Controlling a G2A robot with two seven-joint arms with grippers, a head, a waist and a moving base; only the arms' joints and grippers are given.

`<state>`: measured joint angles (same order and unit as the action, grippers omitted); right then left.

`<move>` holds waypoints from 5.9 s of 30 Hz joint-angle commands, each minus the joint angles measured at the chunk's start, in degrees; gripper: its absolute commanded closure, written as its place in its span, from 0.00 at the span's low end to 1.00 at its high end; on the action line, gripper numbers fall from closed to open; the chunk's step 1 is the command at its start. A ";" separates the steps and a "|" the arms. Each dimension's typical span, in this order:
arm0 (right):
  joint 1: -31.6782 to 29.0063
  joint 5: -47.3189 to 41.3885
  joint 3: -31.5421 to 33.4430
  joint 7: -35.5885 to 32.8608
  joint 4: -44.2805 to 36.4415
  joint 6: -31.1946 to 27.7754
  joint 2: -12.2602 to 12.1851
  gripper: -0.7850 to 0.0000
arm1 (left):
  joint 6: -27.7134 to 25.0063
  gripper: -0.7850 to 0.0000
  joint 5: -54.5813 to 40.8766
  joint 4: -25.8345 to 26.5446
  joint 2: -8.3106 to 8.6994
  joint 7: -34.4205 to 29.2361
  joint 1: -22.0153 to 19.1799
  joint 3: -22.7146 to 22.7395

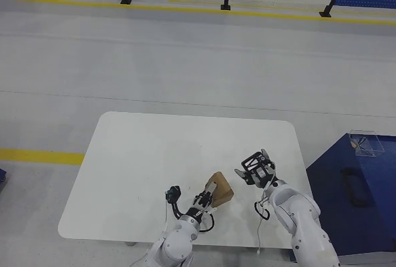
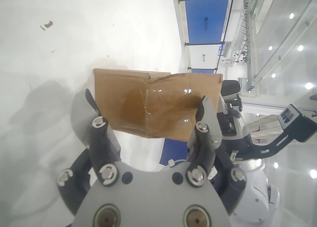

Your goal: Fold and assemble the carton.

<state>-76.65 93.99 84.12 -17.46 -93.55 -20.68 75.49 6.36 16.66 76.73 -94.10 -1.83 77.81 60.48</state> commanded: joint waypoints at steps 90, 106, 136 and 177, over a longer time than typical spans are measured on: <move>7.17 -4.19 -8.56 -5.46 10.40 -0.82 -1.55 0.00 | -1.91 0.38 -2.34 -4.47 -0.40 4.40 -1.85 -2.63; 10.29 -9.26 -6.57 -10.09 13.57 0.84 -1.83 0.00 | -16.98 0.00 27.45 0.71 2.62 12.75 1.98 -2.88; 13.01 -3.69 -13.88 -5.45 17.44 1.48 -1.34 0.00 | -11.70 0.40 78.44 -8.33 6.01 9.06 -5.79 -6.19; 6.84 -14.28 1.28 -5.63 8.50 4.88 -3.67 0.00 | -3.03 0.00 22.95 6.79 5.67 -1.81 2.18 6.13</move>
<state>-69.80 79.71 85.40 -23.09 -85.05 -15.80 71.82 2.61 36.49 81.83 -88.55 -7.76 79.15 66.51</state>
